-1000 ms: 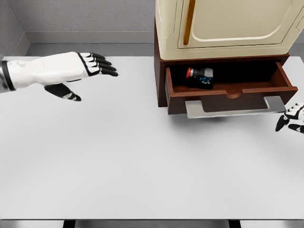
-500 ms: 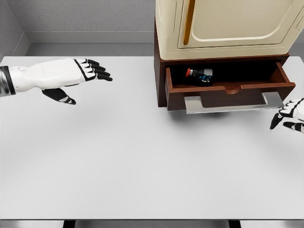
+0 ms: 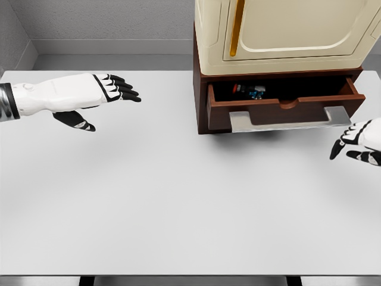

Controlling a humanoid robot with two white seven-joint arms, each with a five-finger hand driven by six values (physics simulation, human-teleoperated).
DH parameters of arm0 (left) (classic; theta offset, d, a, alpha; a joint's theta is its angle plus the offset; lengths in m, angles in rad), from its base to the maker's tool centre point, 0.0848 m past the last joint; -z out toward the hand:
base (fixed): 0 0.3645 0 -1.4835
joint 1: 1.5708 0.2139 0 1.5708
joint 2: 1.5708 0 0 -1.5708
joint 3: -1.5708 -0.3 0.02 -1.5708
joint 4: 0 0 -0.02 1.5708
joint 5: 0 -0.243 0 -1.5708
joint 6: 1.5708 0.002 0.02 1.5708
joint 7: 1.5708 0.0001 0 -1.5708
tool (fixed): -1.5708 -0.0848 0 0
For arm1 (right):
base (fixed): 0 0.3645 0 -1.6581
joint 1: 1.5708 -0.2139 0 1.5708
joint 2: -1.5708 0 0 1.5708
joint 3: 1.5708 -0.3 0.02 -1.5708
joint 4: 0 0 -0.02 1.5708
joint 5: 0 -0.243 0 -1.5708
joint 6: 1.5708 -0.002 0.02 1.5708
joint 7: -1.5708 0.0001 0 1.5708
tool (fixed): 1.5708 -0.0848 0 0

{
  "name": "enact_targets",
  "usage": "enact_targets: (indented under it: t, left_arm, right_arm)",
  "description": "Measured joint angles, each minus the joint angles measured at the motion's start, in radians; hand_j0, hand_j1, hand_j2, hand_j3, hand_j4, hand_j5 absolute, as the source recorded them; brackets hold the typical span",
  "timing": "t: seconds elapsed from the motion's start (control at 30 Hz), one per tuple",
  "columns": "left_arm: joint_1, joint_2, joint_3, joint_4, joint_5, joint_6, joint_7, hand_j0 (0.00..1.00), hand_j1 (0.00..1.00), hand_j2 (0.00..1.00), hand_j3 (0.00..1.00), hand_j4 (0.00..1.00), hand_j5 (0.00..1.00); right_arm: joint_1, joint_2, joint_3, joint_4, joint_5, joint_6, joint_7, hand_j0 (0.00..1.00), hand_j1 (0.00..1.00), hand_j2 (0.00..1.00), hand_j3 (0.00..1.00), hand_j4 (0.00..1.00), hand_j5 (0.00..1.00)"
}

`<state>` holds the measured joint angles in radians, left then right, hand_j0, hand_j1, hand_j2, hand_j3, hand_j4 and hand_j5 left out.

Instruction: Put the switch into the drawer with left arm, and close the drawer with right arm

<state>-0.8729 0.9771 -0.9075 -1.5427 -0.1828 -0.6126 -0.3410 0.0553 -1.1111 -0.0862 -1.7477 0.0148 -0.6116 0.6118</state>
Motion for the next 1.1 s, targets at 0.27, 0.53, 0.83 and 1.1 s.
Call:
enact_targets:
  t: [0.27,0.53,0.83,1.1]
  left_arm:
    - [0.0,0.0,0.0,0.0,0.0,0.0,0.0,1.0,1.0,1.0,1.0,1.0,1.0]
    - [0.0,-0.001,0.0,0.001,0.0,0.0,0.0,1.0,1.0,1.0,1.0,1.0,1.0]
    - [0.002,0.0,-0.001,0.0,0.0,0.0,0.0,1.0,1.0,1.0,1.0,1.0,1.0]
    - [0.003,0.0,0.0,-0.001,0.0,0.0,0.0,1.0,1.0,1.0,1.0,1.0,1.0]
  right_arm:
    - [-0.117,0.009,0.104,0.011,0.0,-0.002,-0.001,0.5,0.5,0.5,0.5,0.5,0.5]
    - [-0.175,0.023,0.171,0.042,-0.063,0.031,-0.012,0.51,0.51,0.51,0.51,0.51,0.51]
    - [-0.201,0.038,0.233,0.066,-0.202,0.085,-0.021,0.51,0.51,0.51,0.51,0.51,0.51]
    - [-0.226,0.066,0.251,0.09,-0.097,0.061,-0.005,0.51,0.51,0.51,0.51,0.51,0.51]
